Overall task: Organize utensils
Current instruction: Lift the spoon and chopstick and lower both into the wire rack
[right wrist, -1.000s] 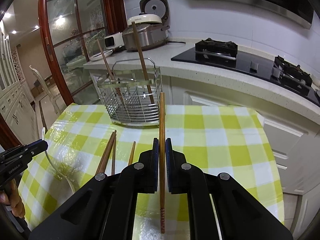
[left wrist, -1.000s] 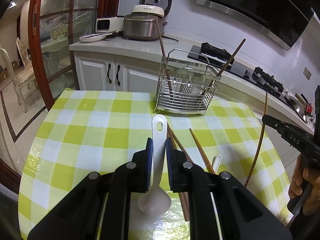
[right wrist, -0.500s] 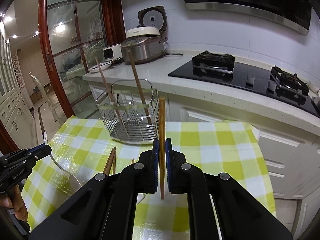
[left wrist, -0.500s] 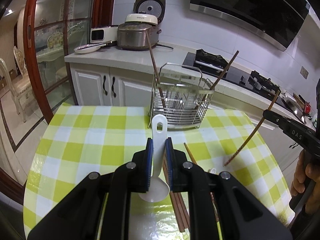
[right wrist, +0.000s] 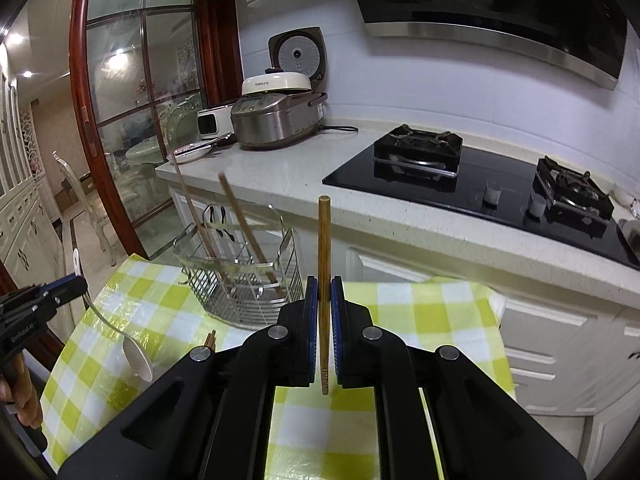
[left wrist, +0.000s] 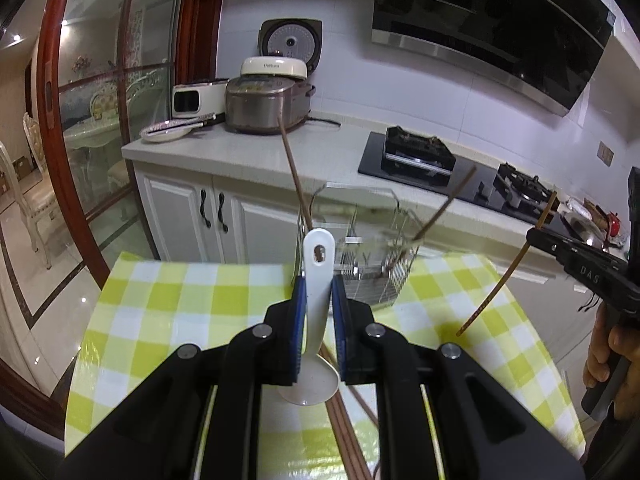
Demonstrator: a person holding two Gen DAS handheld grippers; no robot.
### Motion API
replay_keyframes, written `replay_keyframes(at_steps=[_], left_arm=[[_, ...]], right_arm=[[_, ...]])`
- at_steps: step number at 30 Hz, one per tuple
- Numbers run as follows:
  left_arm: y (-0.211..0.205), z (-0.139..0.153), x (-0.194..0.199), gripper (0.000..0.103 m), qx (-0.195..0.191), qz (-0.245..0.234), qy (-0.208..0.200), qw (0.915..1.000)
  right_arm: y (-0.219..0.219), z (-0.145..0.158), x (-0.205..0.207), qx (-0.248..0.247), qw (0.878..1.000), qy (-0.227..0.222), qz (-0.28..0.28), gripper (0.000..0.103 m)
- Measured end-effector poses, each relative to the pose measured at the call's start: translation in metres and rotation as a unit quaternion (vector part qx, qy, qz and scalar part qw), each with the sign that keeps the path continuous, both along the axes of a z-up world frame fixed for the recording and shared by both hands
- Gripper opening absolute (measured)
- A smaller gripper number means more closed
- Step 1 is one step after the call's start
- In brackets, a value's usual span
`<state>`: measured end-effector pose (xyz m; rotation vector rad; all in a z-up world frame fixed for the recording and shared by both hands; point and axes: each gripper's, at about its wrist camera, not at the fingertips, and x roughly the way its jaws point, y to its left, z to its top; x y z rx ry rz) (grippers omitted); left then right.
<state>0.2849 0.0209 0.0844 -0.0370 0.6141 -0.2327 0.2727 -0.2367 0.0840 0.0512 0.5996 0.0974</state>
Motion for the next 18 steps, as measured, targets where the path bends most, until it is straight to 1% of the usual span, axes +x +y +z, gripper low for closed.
replay_keyframes(at_steps=[7,15,18], left_arm=[[-0.008,0.032,0.022,0.013,0.005,-0.003,-0.024,0.9997],[-0.017,0.066,0.054,0.013,-0.007,-0.007,-0.055,0.9985],[-0.023,0.073,0.066,0.013,-0.007,-0.005,-0.063,0.9980]], right_arm=[[-0.001,0.042,0.018,-0.025,0.999,-0.030,0.005,0.008],[0.008,0.098,0.044,-0.038,0.997,-0.065,0.015,0.008],[0.014,0.113,0.058,-0.040,0.996,-0.073,0.017,0.008]])
